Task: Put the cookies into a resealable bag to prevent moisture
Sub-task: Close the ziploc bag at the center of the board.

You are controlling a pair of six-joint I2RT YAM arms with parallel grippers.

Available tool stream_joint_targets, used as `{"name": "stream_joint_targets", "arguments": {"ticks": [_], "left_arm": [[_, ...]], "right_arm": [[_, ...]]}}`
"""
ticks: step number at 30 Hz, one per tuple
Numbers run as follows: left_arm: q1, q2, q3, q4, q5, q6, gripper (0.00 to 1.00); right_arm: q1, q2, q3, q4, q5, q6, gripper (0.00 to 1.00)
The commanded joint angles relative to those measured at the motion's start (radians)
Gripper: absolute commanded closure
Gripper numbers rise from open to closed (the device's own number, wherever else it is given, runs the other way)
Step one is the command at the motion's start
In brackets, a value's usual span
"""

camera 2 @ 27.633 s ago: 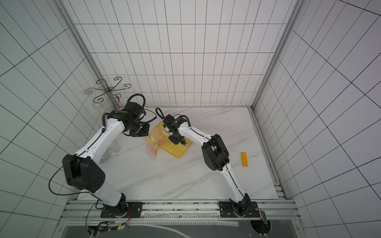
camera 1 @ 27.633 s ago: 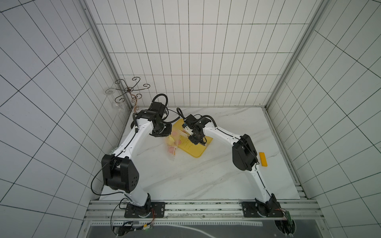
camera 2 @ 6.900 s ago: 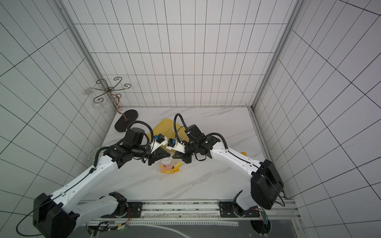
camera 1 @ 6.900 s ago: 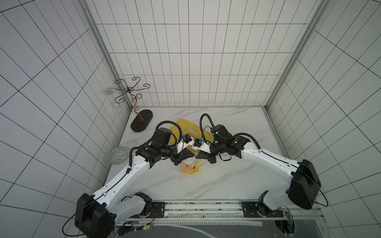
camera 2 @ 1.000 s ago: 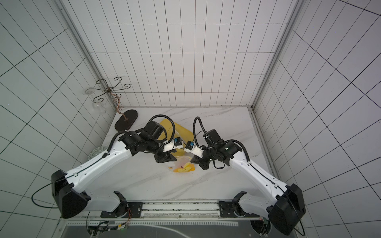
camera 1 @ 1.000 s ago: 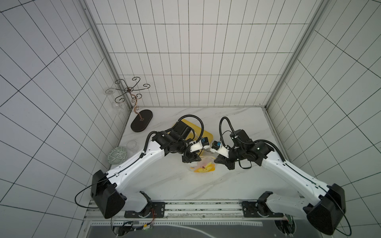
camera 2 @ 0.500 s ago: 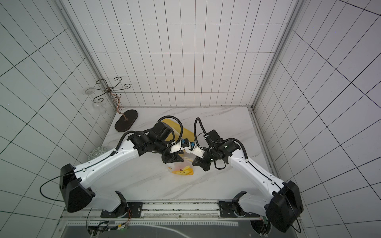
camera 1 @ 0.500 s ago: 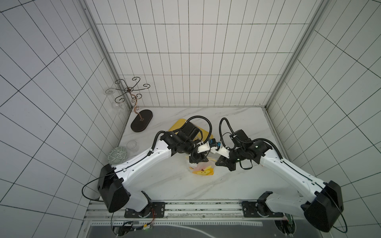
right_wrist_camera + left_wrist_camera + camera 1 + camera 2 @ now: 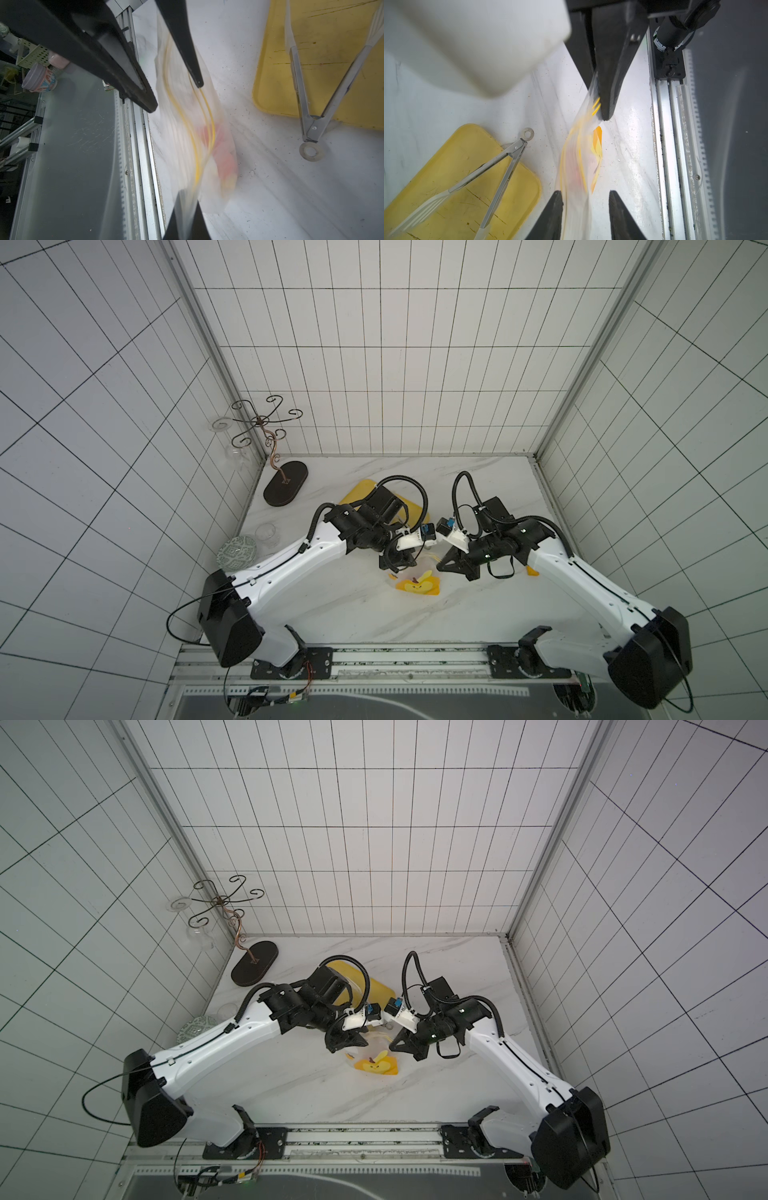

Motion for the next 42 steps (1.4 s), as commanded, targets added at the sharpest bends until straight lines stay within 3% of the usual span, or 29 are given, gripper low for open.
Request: {"name": "stream_joint_targets", "arguments": {"ticks": [1, 10, 13, 16, 20, 25, 32, 36, 42], "left_arm": [[0.004, 0.001, -0.007, 0.038, 0.048, 0.044, 0.61], [-0.024, 0.062, 0.062, 0.019, -0.012, 0.037, 0.59], [-0.026, 0.072, 0.071, 0.03, -0.031, 0.039, 0.63], [-0.035, 0.091, 0.08, 0.035, -0.036, 0.048, 0.7], [-0.04, 0.114, 0.099, 0.013, -0.043, 0.055, 0.91], [-0.039, 0.116, 0.11, -0.018, -0.069, 0.066, 0.99], [-0.037, 0.114, 0.142, -0.108, 0.015, 0.05, 1.0], [-0.036, 0.126, 0.162, -0.138, 0.028, 0.014, 1.0], [-0.021, 0.133, 0.16, -0.117, 0.056, -0.004, 1.0]], "right_arm": [[-0.006, -0.011, 0.035, 0.011, -0.071, -0.027, 1.0], [-0.007, 0.009, 0.044, -0.026, -0.086, -0.065, 1.0], [-0.006, 0.003, 0.034, -0.02, -0.087, -0.063, 1.0], [-0.006, 0.002, 0.033, -0.029, -0.081, -0.062, 1.0], [-0.007, -0.008, 0.036, -0.03, -0.048, -0.065, 1.0], [-0.007, -0.012, 0.034, -0.023, -0.017, -0.071, 1.0], [-0.006, -0.16, -0.094, 0.191, 0.159, -0.005, 0.81], [-0.005, -0.235, -0.189, 0.335, 0.093, 0.047, 0.78], [-0.005, -0.227, -0.264, 0.364, -0.022, 0.043, 0.76]]}}
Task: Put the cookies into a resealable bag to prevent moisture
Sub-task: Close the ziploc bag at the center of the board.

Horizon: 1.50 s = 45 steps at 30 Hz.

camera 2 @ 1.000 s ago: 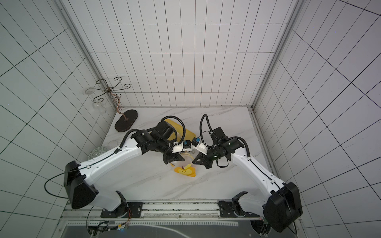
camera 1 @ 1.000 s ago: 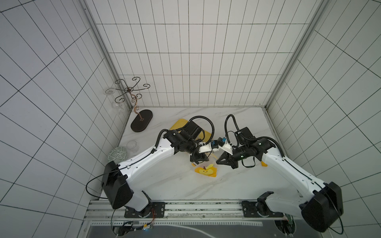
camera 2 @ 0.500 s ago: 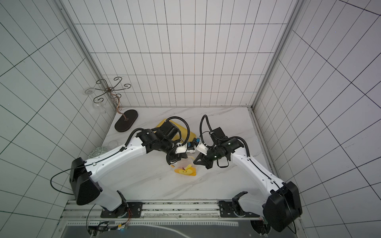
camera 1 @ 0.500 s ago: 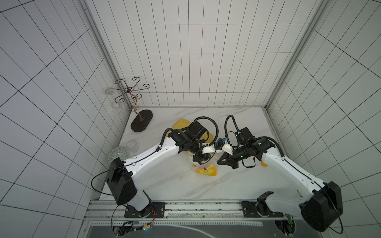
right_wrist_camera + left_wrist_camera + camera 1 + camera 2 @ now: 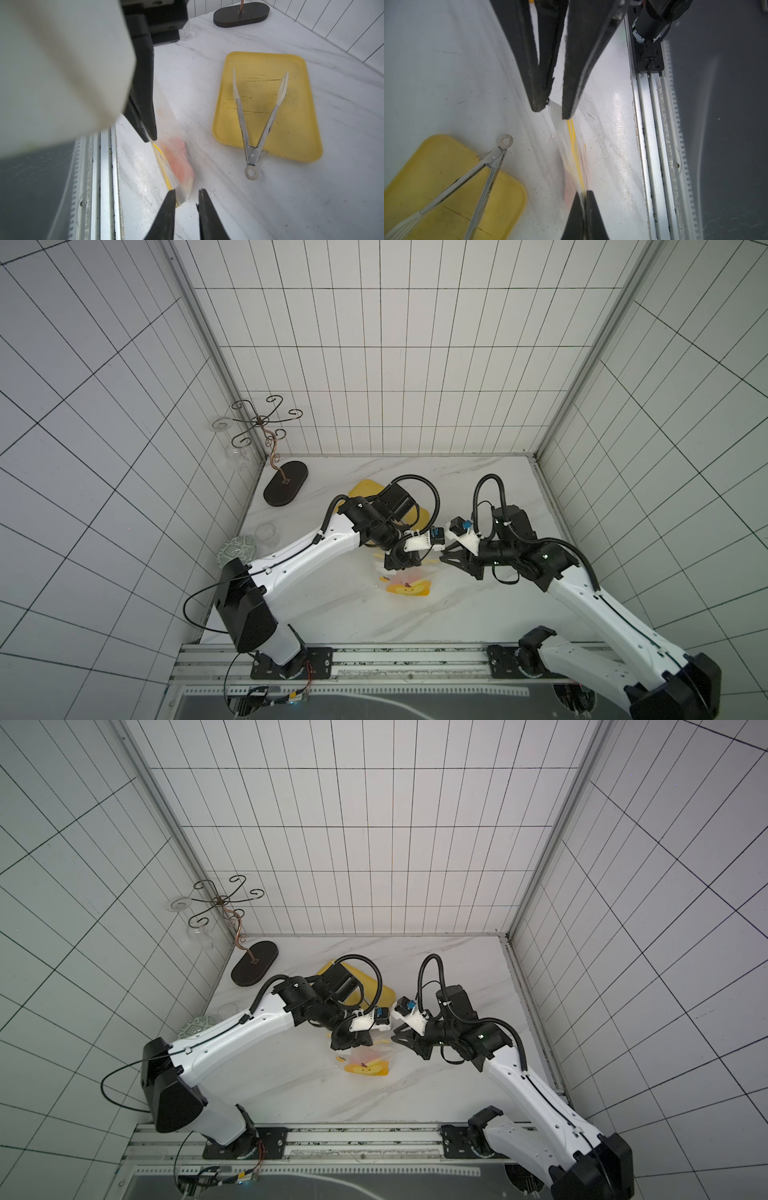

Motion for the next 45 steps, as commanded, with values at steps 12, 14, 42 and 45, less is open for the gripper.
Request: {"name": "stream_joint_targets", "arguments": {"ticks": [12, 14, 42, 45], "left_arm": [[0.047, 0.007, 0.017, 0.04, 0.106, -0.036, 1.0], [0.046, 0.008, 0.014, 0.028, 0.133, -0.033, 1.0], [0.064, 0.002, -0.061, 0.052, 0.054, -0.002, 0.82], [0.064, -0.001, -0.04, 0.04, 0.033, 0.005, 0.99]], "right_arm": [[0.008, -0.074, -0.222, 0.308, -0.147, 0.093, 0.62], [0.008, -0.061, -0.218, 0.359, -0.153, 0.112, 0.64], [-0.012, 0.03, -0.206, 0.375, -0.341, 0.161, 1.0], [-0.017, 0.032, -0.211, 0.365, -0.348, 0.163, 1.0]]}}
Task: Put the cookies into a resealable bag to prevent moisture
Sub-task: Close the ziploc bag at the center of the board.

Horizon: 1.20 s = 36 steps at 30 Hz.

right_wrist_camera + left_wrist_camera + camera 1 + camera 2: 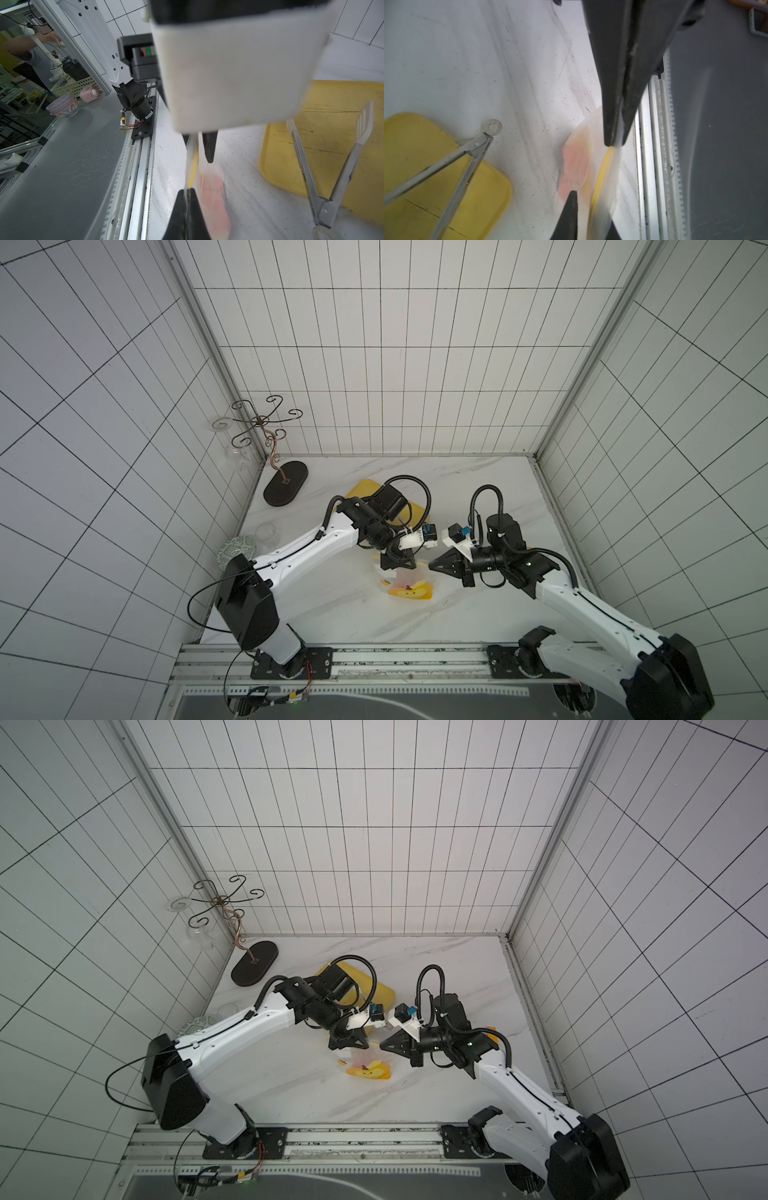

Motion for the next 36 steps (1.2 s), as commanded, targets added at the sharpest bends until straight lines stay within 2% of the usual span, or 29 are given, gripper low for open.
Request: {"name": "stream_joint_targets", "arguments": {"ticks": [1, 7, 9, 10, 11, 12, 13, 14, 20, 21, 22, 23, 24, 26, 27, 28, 34, 35, 36], "left_arm": [[0.002, -0.011, 0.038, -0.003, -0.025, 0.024, 1.0], [0.003, -0.041, 0.019, -0.024, -0.013, 0.012, 1.0], [0.002, -0.051, 0.01, -0.023, -0.056, -0.016, 0.78], [0.002, -0.058, 0.005, -0.024, -0.068, -0.017, 0.75], [0.002, -0.068, 0.0, -0.023, -0.081, -0.018, 0.75], [0.003, -0.073, 0.002, -0.028, -0.091, -0.019, 0.79], [0.002, -0.075, 0.003, -0.034, -0.091, -0.012, 0.93], [0.004, -0.075, 0.006, -0.041, -0.09, -0.005, 1.0], [0.004, -0.078, -0.025, -0.05, -0.101, 0.0, 1.0], [0.004, -0.085, -0.028, -0.049, -0.116, -0.004, 0.97], [0.004, -0.091, -0.028, -0.046, -0.137, -0.011, 0.8], [0.004, -0.094, -0.027, -0.047, -0.146, -0.012, 0.76], [0.004, -0.098, -0.03, -0.05, -0.154, -0.009, 0.75], [0.005, -0.098, -0.037, -0.05, -0.159, -0.006, 0.79], [0.004, -0.098, -0.043, -0.053, -0.158, -0.003, 0.92], [0.004, -0.093, -0.043, -0.058, -0.159, 0.002, 1.0], [0.004, -0.095, -0.018, -0.104, -0.197, -0.017, 1.0], [0.004, -0.096, -0.026, -0.108, -0.204, -0.031, 0.88], [0.005, -0.1, -0.038, -0.111, -0.205, -0.03, 0.81]], "right_arm": [[-0.01, -0.009, -0.026, -0.026, -0.042, 0.003, 1.0], [-0.022, 0.006, -0.012, -0.067, -0.022, -0.031, 1.0], [-0.029, 0.002, -0.013, -0.071, -0.021, -0.033, 1.0], [-0.03, 0.001, -0.015, -0.073, -0.021, -0.033, 1.0], [-0.032, 0.0, -0.013, -0.079, -0.02, -0.034, 1.0], [-0.032, 0.0, -0.012, -0.088, -0.02, -0.038, 1.0], [-0.034, 0.0, -0.01, -0.095, -0.018, -0.042, 1.0], [-0.033, -0.001, -0.009, -0.102, -0.015, -0.046, 1.0], [-0.048, -0.016, 0.012, -0.125, -0.001, -0.05, 1.0], [-0.052, -0.02, 0.012, -0.131, -0.002, -0.051, 1.0], [-0.055, -0.021, 0.011, -0.135, -0.005, -0.051, 1.0], [-0.056, -0.023, 0.012, -0.141, -0.01, -0.054, 1.0], [-0.057, -0.023, 0.013, -0.146, -0.014, -0.054, 1.0], [-0.058, -0.023, 0.017, -0.153, -0.018, -0.054, 1.0], [-0.058, -0.024, 0.019, -0.157, -0.017, -0.057, 1.0], [-0.061, -0.025, 0.02, -0.16, -0.014, -0.058, 1.0], [-0.073, -0.036, 0.021, -0.18, -0.003, -0.061, 1.0], [-0.075, -0.038, 0.025, -0.183, -0.002, -0.061, 1.0], [-0.078, -0.04, 0.026, -0.185, -0.003, -0.059, 1.0]]}}
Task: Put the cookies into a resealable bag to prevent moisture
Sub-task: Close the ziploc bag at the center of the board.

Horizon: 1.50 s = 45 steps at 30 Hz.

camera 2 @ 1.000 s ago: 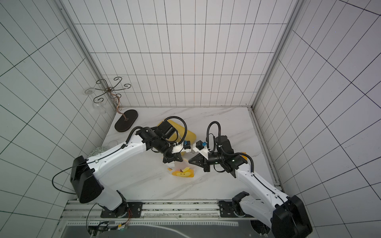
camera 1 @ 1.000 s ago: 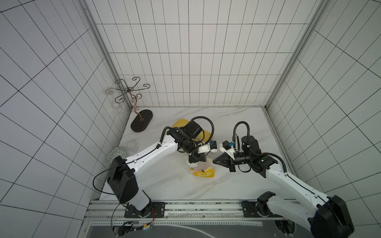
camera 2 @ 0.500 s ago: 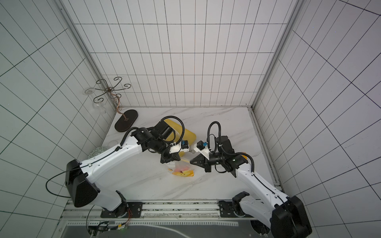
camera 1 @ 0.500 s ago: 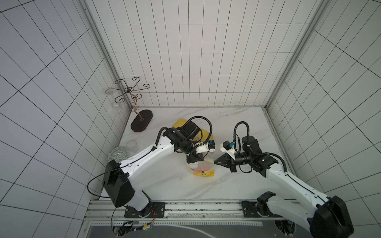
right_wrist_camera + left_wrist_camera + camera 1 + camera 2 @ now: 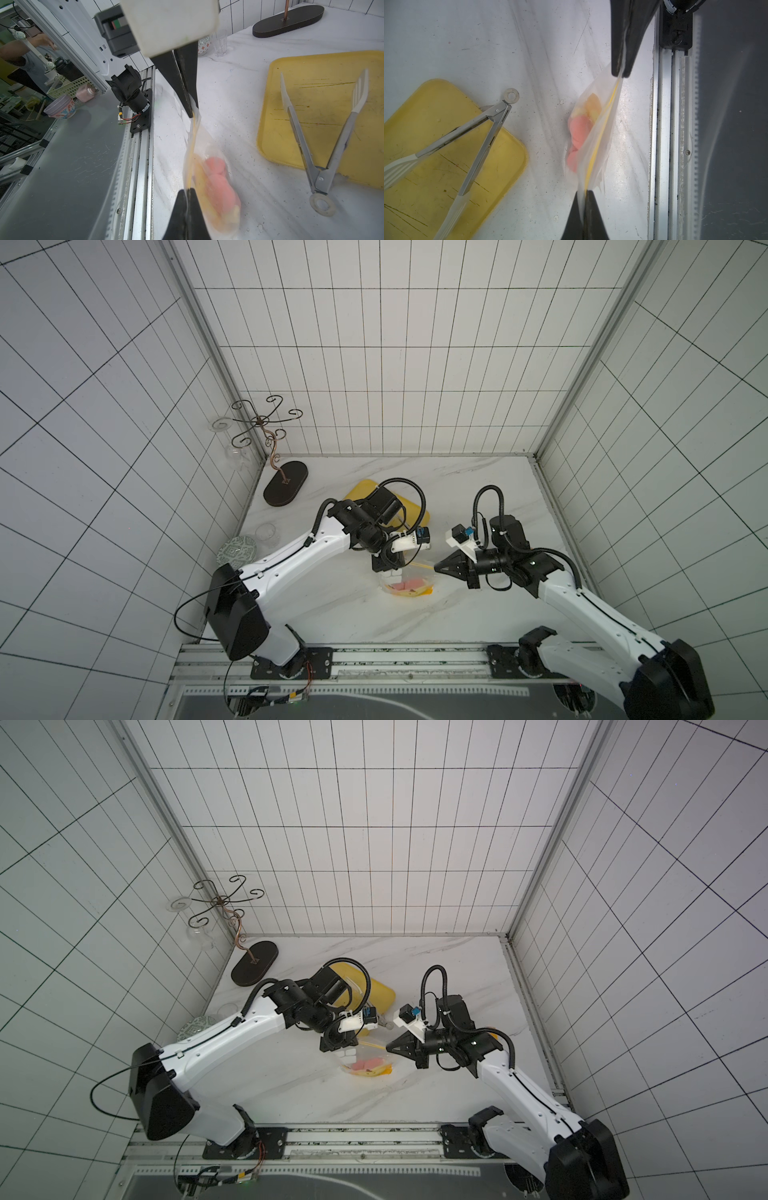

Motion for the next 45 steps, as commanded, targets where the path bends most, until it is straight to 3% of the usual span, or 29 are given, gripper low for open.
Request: {"name": "stream_joint_targets", "arguments": {"ticks": [1, 2, 3, 4, 9, 11, 12, 13, 14, 23, 26, 30, 34, 42, 45], "left_arm": [[0.006, -0.033, -0.011, -0.055, -0.045, -0.009, 0.81], [0.006, -0.038, -0.01, -0.059, -0.052, -0.01, 0.84], [0.006, -0.044, -0.008, -0.064, -0.06, -0.011, 0.97], [0.006, -0.046, -0.002, -0.07, -0.068, -0.009, 1.0], [0.008, -0.049, 0.016, -0.078, -0.079, -0.022, 1.0], [0.008, -0.056, -0.002, -0.069, -0.096, -0.046, 0.84], [0.008, -0.06, -0.008, -0.075, -0.093, -0.038, 0.85], [0.007, -0.066, -0.014, -0.076, -0.097, -0.031, 0.99], [0.009, -0.069, -0.018, -0.076, -0.099, -0.03, 1.0], [0.03, -0.07, 0.005, -0.075, -0.067, -0.042, 0.95], [0.03, -0.067, 0.019, -0.082, -0.021, -0.038, 1.0], [0.03, -0.053, 0.037, -0.05, 0.079, -0.056, 1.0], [0.032, -0.023, 0.052, -0.071, 0.098, -0.062, 1.0], [0.034, -0.026, 0.048, -0.052, 0.09, -0.064, 1.0], [0.034, -0.026, 0.045, -0.05, 0.09, -0.062, 1.0]], "right_arm": [[-0.021, -0.023, 0.028, -0.045, -0.005, -0.016, 1.0], [-0.023, -0.023, 0.029, -0.049, -0.006, -0.016, 1.0], [-0.023, -0.024, 0.028, -0.052, -0.005, -0.017, 1.0], [-0.023, -0.024, 0.027, -0.055, -0.006, -0.017, 1.0], [-0.029, -0.029, 0.031, -0.083, 0.008, -0.034, 1.0], [-0.039, -0.036, 0.035, -0.093, 0.01, -0.037, 1.0], [-0.043, -0.039, 0.037, -0.093, 0.008, -0.036, 1.0], [-0.047, -0.041, 0.04, -0.092, 0.008, -0.034, 1.0], [-0.05, -0.042, 0.042, -0.093, 0.009, -0.035, 1.0], [-0.06, -0.036, 0.053, -0.149, 0.009, -0.061, 1.0], [-0.06, -0.031, 0.061, -0.144, 0.008, -0.067, 1.0], [-0.051, -0.031, 0.058, -0.106, 0.042, -0.074, 0.76], [-0.027, -0.033, 0.027, 0.0, 0.059, -0.054, 0.7], [0.047, 0.051, 0.054, 0.113, 0.033, -0.012, 0.73], [0.052, 0.074, 0.069, 0.119, 0.016, -0.008, 0.84]]}}
